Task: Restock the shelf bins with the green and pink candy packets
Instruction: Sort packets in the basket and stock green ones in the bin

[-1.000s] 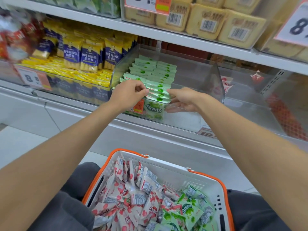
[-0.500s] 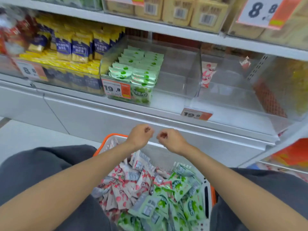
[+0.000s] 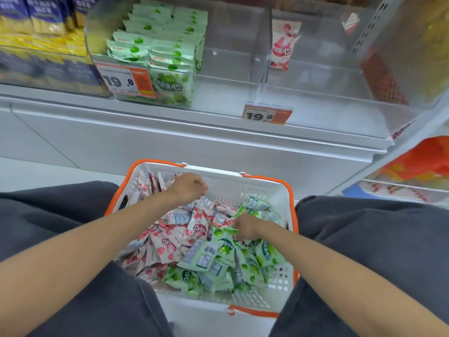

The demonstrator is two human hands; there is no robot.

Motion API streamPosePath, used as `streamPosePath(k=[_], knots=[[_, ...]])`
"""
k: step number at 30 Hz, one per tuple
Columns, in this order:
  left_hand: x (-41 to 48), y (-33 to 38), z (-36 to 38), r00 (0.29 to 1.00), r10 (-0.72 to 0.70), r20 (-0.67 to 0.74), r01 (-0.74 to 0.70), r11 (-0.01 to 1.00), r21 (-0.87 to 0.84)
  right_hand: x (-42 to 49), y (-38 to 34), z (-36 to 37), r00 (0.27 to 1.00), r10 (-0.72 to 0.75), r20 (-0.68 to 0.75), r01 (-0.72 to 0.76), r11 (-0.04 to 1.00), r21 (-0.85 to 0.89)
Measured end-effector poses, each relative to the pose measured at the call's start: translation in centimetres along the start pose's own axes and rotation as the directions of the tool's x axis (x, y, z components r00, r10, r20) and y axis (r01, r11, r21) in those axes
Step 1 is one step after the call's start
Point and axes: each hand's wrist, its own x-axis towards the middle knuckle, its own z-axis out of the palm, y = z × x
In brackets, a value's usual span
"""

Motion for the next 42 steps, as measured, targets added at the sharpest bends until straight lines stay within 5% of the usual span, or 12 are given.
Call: streamPosePath(k=[11,16,21,24,27,30,32,39,42], knots=[[-0.3,0.4,-0.2,0.994,-0.014,0.113,0.011,0.999,0.03,1.2,0.2,2.7,0.99,0.007,-0.144,-0.004,1.0,0.018],[0.0,0.3,-0.4,0.989,0.004,0.149,-0.011,0.999,0.051,-0.8,-0.8,-2.6,0.938,0.002,-0.346,0.149,0.9,0.409],[-0.1,1.9,-1.5,0.963,0.194,0.186,-0.21,0.975,0.068,-5.5,-3.7,-10.6,0.874,-0.12,-0.472,0.414,0.692,0.591],[-0.2,3.2,-3.0,0.978,0.205,0.027,-0.196,0.961,-0.194,-7.9,-4.4,-13.1,0.816,-0.069,-0.574,0.531,0.481,0.698],[-0.3,4.0,-4.6,0.985,0.127,-0.12,-0.166,0.889,-0.426,-8.7,-4.7,-14.0,0.85,-0.018,-0.527,0.507,0.306,0.806],[-0.5,4.4,-5.0,0.981,0.084,-0.173,-0.166,0.824,-0.541,-8.1,-5.4,-13.9,0.896,-0.069,-0.438,0.439,-0.005,0.898],[-0.7,4.4,-5.0,0.977,0.057,-0.206,-0.172,0.781,-0.6,-8.0,-6.2,-13.7,0.901,-0.135,-0.413,0.4,-0.113,0.909],[-1.5,5.6,-6.4,0.97,0.044,-0.238,-0.199,0.7,-0.686,-8.8,-7.6,-15.3,0.879,-0.088,-0.469,0.475,0.071,0.877],[-2.0,6.6,-8.1,0.968,0.104,-0.231,-0.233,0.722,-0.652,-9.8,-8.2,-16.6,0.816,-0.039,-0.576,0.571,0.209,0.794]])
